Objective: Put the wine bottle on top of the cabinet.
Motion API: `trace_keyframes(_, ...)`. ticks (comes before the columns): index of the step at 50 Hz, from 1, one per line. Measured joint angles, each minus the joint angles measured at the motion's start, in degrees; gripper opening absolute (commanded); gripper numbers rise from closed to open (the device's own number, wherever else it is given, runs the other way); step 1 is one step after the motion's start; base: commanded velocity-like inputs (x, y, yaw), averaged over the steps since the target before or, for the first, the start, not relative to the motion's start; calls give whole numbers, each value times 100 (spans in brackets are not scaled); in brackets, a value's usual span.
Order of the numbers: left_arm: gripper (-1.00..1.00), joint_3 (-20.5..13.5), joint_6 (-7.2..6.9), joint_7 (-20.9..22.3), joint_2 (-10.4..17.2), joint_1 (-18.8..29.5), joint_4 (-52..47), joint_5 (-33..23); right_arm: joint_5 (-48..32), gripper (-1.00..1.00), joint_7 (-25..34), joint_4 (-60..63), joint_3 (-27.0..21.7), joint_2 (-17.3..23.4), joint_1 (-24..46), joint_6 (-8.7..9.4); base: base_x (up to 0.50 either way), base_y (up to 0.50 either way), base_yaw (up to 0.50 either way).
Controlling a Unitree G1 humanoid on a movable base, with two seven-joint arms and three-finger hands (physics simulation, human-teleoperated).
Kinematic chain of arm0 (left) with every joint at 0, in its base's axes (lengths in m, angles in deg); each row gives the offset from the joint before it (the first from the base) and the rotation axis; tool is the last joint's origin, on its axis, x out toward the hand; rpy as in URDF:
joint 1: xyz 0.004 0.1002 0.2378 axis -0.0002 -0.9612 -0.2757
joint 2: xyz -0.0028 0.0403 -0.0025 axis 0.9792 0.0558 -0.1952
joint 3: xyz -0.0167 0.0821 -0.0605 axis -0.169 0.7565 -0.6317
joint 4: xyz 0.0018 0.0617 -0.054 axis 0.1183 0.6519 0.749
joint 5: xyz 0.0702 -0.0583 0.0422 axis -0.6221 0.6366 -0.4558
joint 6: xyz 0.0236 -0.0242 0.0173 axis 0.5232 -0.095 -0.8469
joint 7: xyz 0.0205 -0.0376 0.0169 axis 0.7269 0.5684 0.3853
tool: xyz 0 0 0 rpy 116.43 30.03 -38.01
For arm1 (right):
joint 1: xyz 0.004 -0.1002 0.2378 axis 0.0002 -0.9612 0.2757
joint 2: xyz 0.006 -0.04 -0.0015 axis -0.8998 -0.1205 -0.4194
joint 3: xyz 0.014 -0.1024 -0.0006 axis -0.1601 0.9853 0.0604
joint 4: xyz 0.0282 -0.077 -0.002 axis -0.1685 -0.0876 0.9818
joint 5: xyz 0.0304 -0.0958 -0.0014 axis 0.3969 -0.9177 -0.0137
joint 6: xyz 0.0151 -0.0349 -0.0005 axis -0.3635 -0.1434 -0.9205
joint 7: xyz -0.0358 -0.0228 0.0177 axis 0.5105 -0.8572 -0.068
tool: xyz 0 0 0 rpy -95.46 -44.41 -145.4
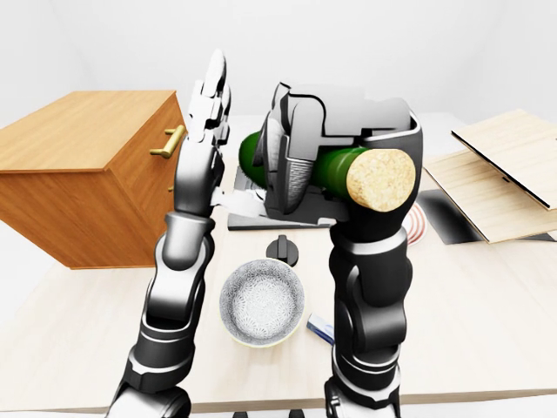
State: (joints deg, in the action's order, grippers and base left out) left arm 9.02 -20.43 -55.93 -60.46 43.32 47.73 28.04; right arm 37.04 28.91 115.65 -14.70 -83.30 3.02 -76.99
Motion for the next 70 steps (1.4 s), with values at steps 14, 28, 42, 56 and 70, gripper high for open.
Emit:
trace_keyframes(14, 100, 67, 0, -7, -194, 219, 30, -186, -201, -100, 28, 0, 93, -65, -75, 0, 0, 0, 0)
trace_keyframes(28, -24, 116, 1, 21, -328, 397, 560, -99, -411, -100, 139, -76, -88, -86, -117, -2, 0, 0, 0)
trace_keyframes(42, -100, -15, 0, -375, -324, 607, 1761, -129, -276, -100, 191, -835, -39, -117, -312, 0, 0, 0, 0)
trace_keyframes(56, -100, 16, 0, -404, -339, 563, 1871, -144, -294, -82, 32, -764, 62, -112, -527, 0, 0, 0, 0)
trace_keyframes(70, -100, -168, 0, -265, -218, 653, 1740, 87, -415, 100, -255, 550, 332, -137, -696, 0, 0, 0, 0)
